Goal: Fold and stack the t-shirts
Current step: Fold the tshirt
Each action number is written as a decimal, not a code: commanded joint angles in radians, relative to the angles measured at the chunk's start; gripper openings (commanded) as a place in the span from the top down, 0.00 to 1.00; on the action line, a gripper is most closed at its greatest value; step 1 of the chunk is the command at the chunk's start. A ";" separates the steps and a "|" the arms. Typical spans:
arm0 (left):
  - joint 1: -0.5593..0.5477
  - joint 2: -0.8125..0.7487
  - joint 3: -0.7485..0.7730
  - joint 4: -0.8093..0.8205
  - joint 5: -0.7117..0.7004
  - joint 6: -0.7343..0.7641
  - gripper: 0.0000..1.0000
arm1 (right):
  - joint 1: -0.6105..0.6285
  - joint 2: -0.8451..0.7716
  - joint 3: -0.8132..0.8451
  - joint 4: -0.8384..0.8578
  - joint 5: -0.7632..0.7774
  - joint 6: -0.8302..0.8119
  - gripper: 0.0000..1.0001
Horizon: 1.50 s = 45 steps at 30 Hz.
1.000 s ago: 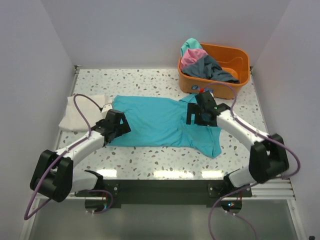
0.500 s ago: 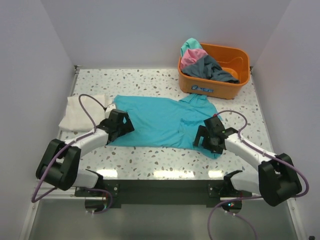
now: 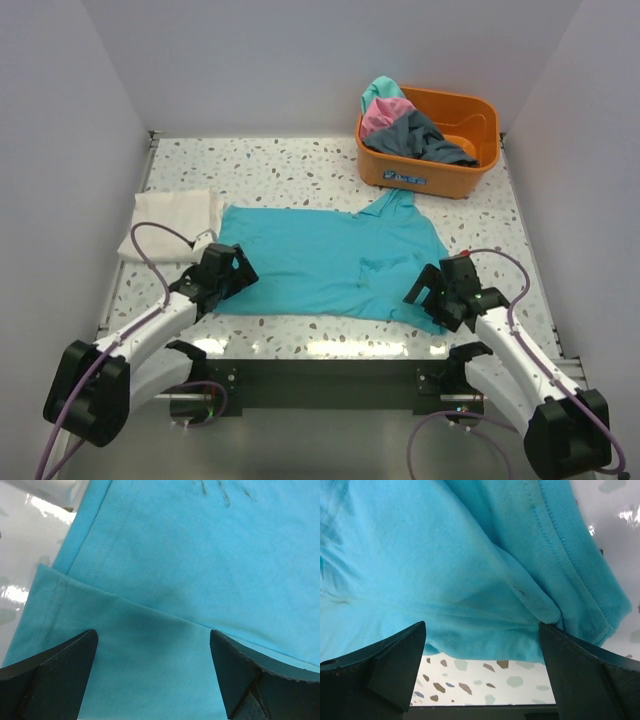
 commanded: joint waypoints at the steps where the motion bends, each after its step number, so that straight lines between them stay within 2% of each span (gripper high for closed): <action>1: -0.005 -0.066 -0.041 -0.214 0.011 -0.063 0.00 | -0.005 -0.023 -0.027 -0.175 -0.011 0.036 0.01; 5: -0.005 -0.120 -0.059 -0.258 0.051 -0.070 0.00 | -0.005 -0.041 -0.036 -0.195 -0.011 0.075 0.01; 7: -0.007 -0.143 -0.064 -0.277 0.048 -0.082 0.00 | -0.005 -0.061 -0.027 -0.206 -0.058 0.069 0.01; 12: -0.016 -0.212 -0.041 -0.314 0.053 -0.091 0.00 | -0.005 -0.094 0.029 -0.262 -0.016 0.076 0.01; 15: -0.016 -0.220 0.055 -0.338 -0.013 -0.067 0.00 | -0.005 -0.100 0.133 -0.313 0.070 0.040 0.01; 20: -0.016 -0.085 0.260 -0.343 -0.181 0.021 0.00 | -0.002 -0.060 0.316 -0.286 0.172 -0.061 0.01; 23: -0.014 0.042 0.373 -0.291 -0.244 0.079 0.00 | 0.042 0.044 0.416 -0.186 0.196 -0.091 0.01; 25: -0.007 0.143 0.441 -0.262 -0.248 0.108 0.00 | 0.114 0.161 0.494 -0.119 0.314 -0.089 0.01; 26: -0.005 0.177 0.465 -0.245 -0.272 0.113 0.00 | 0.213 0.213 0.534 -0.117 0.371 -0.094 0.01; 27: 0.002 0.212 0.517 -0.245 -0.280 0.119 0.00 | 0.257 0.266 0.624 -0.118 0.432 -0.100 0.01; 28: 0.007 0.285 0.548 -0.251 -0.277 0.128 0.00 | 0.286 0.379 0.661 -0.097 0.502 -0.108 0.01; 29: 0.010 0.318 0.576 -0.254 -0.283 0.143 0.00 | 0.300 0.429 0.695 -0.079 0.501 -0.128 0.01; 33: 0.021 0.489 0.694 -0.226 -0.312 0.168 0.00 | 0.300 0.644 0.867 -0.022 0.529 -0.128 0.02; 38: 0.032 0.682 0.804 -0.217 -0.312 0.197 0.01 | 0.297 0.852 0.970 0.086 0.557 -0.141 0.01; 40: 0.038 0.767 0.863 -0.228 -0.308 0.199 0.07 | 0.297 0.916 1.031 0.086 0.575 -0.143 0.01; 45: 0.059 0.892 0.953 -0.235 -0.320 0.196 0.11 | 0.280 1.081 1.154 0.041 0.604 -0.100 0.01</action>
